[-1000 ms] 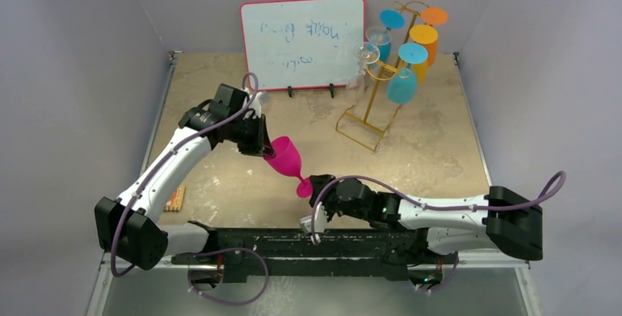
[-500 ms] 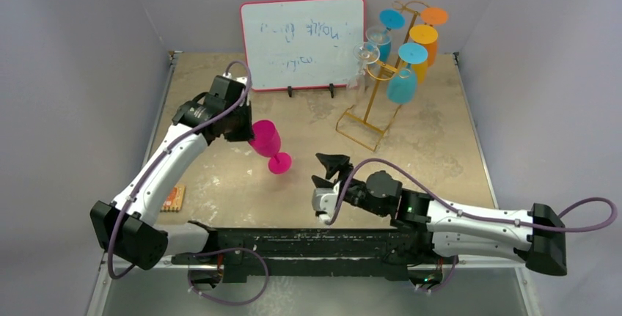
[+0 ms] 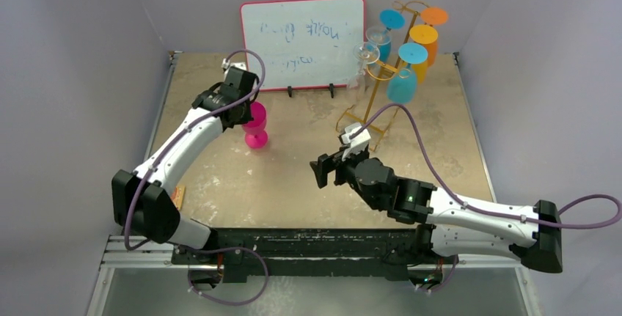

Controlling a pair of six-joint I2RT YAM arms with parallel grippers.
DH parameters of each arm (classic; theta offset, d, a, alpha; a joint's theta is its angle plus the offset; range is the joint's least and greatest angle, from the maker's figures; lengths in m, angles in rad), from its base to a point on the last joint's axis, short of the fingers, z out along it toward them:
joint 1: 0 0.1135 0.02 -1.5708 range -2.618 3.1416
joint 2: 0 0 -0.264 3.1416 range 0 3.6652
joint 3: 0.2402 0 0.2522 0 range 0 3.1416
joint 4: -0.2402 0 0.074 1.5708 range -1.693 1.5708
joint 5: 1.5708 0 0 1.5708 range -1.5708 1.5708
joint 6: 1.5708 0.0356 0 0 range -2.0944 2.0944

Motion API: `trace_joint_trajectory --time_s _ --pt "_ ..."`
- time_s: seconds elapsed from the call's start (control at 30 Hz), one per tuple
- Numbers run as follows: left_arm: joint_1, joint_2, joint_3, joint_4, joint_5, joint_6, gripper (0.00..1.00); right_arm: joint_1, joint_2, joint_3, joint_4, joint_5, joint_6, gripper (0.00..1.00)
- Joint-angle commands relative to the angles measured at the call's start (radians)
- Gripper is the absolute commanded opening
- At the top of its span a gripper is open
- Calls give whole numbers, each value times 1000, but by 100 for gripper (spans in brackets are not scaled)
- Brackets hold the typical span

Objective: Take the wine glass off the wine glass rack
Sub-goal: Place the wine glass at the center of the board.

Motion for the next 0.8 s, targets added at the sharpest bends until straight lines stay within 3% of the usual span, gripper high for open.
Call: trace_joint_trajectory --time_s 0.0,0.07,0.2,0.33,0.5,0.77 --pt "6 65 30 55 -30 88 0 -11 -1 42 -161 -32 429 96" --pt "21 101 85 13 -93 52 0 -33 11 68 -211 -115 530 97" --pt "91 114 113 76 64 75 0 -111 15 51 -204 -297 641 98" --pt "128 161 143 44 50 71 0 -138 5 6 -232 -301 740 99" --pt "186 153 85 44 210 104 0 -166 -9 -30 -215 -340 784 98" --pt "199 144 43 50 186 98 1 -178 42 -9 -244 -344 804 98"
